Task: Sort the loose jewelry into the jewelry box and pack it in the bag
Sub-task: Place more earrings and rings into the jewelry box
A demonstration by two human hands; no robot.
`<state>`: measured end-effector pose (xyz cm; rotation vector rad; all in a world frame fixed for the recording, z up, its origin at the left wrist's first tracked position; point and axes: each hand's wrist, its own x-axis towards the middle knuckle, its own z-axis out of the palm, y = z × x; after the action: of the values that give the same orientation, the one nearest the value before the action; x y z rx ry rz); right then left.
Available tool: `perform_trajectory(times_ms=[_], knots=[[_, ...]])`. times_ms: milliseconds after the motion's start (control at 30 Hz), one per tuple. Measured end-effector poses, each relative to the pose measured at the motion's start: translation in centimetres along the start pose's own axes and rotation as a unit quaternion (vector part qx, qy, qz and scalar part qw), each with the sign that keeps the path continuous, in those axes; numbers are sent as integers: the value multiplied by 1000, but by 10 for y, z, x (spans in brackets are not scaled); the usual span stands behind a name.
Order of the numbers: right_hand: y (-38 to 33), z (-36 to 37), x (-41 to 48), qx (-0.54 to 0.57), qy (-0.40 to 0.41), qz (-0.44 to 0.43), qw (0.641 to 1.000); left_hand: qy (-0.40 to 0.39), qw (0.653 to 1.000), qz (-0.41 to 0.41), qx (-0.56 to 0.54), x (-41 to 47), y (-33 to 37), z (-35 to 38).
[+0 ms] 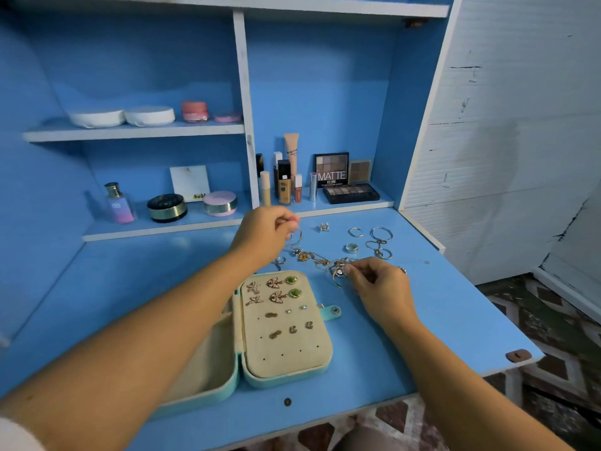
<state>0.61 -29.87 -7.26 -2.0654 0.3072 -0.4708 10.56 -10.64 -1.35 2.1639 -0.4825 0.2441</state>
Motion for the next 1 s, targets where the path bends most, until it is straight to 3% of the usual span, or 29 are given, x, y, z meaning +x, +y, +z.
perform_trajectory(times_ms=[267, 500, 633, 833, 1000], knots=[[-17, -3, -12, -48, -15, -33, 998, 54, 999, -4, -3, -92, -9, -70], [-58, 23, -65, 78, -42, -42, 995, 64, 995, -9, 76, -151, -27, -107], [-78, 38, -102, -11, -41, -67, 997, 45, 992, 13, 120, -164, -36, -111], [-65, 53, -136, -126, 33, -179, 975, -7, 990, -2, 141, -170, -39, -116], [-58, 55, -131, -144, 24, -203, 968, -32, 977, 15, 212, -169, -42, -112]])
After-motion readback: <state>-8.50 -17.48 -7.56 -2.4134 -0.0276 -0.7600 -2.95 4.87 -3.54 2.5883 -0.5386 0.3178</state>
